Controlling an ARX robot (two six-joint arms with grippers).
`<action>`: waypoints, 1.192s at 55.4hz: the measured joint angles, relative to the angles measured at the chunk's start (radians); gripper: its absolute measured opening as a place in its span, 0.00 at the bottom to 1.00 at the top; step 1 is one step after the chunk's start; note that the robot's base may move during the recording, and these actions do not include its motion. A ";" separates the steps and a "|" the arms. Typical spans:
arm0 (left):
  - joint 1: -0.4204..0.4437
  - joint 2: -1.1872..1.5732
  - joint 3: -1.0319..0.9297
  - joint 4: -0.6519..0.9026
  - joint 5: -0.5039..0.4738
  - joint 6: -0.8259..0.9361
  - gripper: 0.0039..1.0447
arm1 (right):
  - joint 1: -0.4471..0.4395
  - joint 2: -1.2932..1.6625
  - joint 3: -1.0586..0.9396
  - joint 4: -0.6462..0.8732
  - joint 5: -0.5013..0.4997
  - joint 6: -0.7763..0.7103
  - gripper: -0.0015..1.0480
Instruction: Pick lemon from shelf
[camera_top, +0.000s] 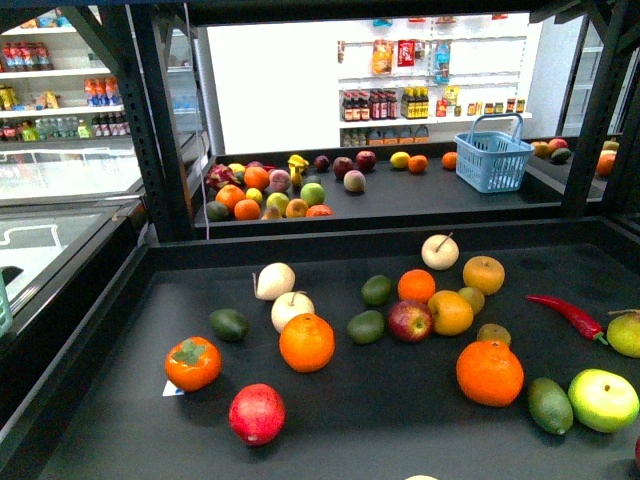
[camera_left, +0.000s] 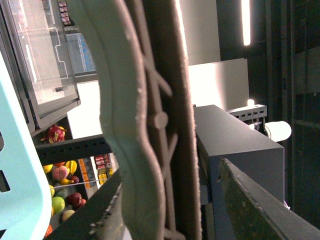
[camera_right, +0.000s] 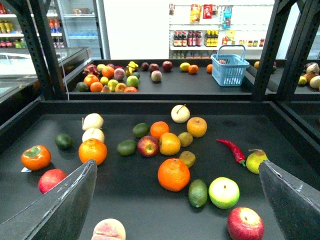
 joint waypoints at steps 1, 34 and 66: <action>0.000 0.000 -0.001 -0.004 0.001 0.003 0.67 | 0.000 0.000 0.000 0.000 0.000 0.000 0.93; 0.016 -0.231 -0.072 -0.441 0.005 0.260 0.92 | 0.000 0.000 0.000 0.000 0.000 0.000 0.93; -0.262 -1.183 -0.451 -1.152 -0.123 1.454 0.82 | 0.000 0.000 0.000 0.000 0.000 0.000 0.93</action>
